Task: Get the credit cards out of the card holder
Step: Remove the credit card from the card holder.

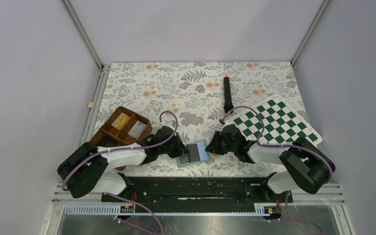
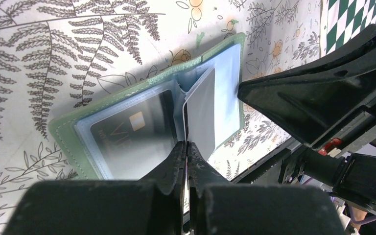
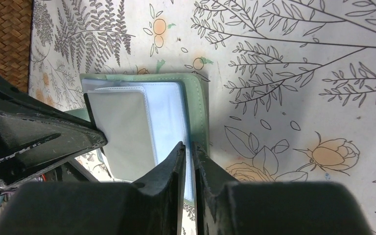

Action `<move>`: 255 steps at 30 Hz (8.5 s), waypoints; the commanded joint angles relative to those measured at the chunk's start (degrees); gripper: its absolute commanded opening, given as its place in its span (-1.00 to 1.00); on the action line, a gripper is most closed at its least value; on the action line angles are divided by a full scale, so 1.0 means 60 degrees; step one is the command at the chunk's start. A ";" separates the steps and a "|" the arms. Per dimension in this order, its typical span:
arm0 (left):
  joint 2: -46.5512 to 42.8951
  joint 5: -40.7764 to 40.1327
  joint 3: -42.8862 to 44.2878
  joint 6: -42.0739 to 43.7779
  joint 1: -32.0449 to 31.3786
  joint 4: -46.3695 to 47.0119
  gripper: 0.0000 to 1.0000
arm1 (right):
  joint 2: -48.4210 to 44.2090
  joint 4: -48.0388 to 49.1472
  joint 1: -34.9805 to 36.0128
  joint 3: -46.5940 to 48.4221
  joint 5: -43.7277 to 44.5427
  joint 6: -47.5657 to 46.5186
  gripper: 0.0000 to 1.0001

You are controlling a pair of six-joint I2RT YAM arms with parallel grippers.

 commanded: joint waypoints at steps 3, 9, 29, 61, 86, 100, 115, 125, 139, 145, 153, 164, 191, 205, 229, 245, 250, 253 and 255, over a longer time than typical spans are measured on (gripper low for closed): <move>-0.0418 0.0126 -0.0148 0.0280 0.0088 -0.0478 -1.00 | 0.0062 -0.0825 -0.0159 -0.0287 0.0463 -0.0288 -0.67; -0.0468 0.0111 -0.0132 0.0416 0.0174 -0.0766 -1.00 | 0.0014 -0.0832 -0.0182 -0.0283 0.0425 -0.0291 -0.67; -0.0030 0.1135 -0.0449 0.0836 0.0448 0.1210 -1.00 | -0.1158 -0.0231 -0.0160 0.0309 -0.1960 -0.0226 0.02; -0.0667 0.1453 -0.1210 0.0874 0.0761 0.1753 -1.00 | 0.1077 0.0038 -0.0161 0.1106 -0.2390 -0.0301 -0.26; 0.0143 0.1303 -0.1850 -0.0119 0.0706 0.4117 -0.35 | 0.1393 0.0649 -0.0173 0.0733 -0.2297 0.0050 -0.32; 0.0812 0.1356 -0.1798 -0.0245 0.0472 0.4873 -0.82 | 0.1326 0.0615 -0.0187 0.0627 -0.2158 0.0095 -0.34; 0.0456 0.1238 -0.2150 -0.0266 0.0487 0.4736 -1.00 | 0.1451 0.0479 -0.0176 0.0615 -0.1996 0.0069 -0.37; 0.0158 0.1009 -0.2247 -0.0125 0.0658 0.4161 -1.00 | 0.1553 0.0436 -0.0181 0.0648 -0.1997 0.0025 -0.38; -0.0100 0.1391 -0.2332 0.0268 0.0955 0.3903 -0.90 | 0.1415 0.0363 -0.0190 0.0657 -0.1983 -0.0019 -0.39; -0.0280 0.1394 -0.2424 0.0310 0.0987 0.3905 -1.00 | 0.1422 0.0363 -0.0191 0.0659 -0.1982 -0.0025 -0.39; -0.0238 0.1294 -0.2681 0.0114 0.1040 0.4375 -1.00 | 0.1508 0.0406 -0.0202 0.0677 -0.1954 -0.0019 -0.39; -0.1358 0.1152 -0.2477 0.0724 0.1328 0.2464 -1.00 | 0.1492 0.0392 -0.0240 0.0648 -0.1932 -0.0064 -0.39; -0.0944 0.3047 -0.1708 0.0659 0.2088 0.2371 -1.00 | 0.0866 0.0223 -0.0258 0.0805 -0.2424 -0.0041 -0.39; -0.0166 0.3377 -0.1395 0.0568 0.2081 0.2389 -1.00 | 0.1340 0.0435 -0.0026 0.1541 -0.3038 0.0198 -0.39; -0.1827 0.1378 -0.1815 0.0067 0.2314 0.0550 -1.00 | 0.2138 -0.0518 -0.0147 0.1430 -0.2020 -0.0047 -0.46; -0.1628 0.2717 -0.1970 0.0293 0.2431 0.1683 -0.85 | 0.1829 -0.0337 -0.0160 0.1349 -0.2147 -0.0056 -0.45; -0.1762 0.2167 -0.1753 0.0661 0.2423 0.0847 -0.64 | 0.1515 0.0181 -0.0155 0.1197 -0.2617 0.0107 -0.31; -0.1861 0.2047 -0.1695 0.0806 0.2430 0.0621 -0.59 | 0.1206 0.0486 -0.0149 0.1151 -0.2805 0.0341 -0.14; -0.1828 0.2013 -0.1646 0.0883 0.2428 0.0508 -0.59 | 0.1188 0.0626 -0.0133 0.1173 -0.2884 0.0493 -0.11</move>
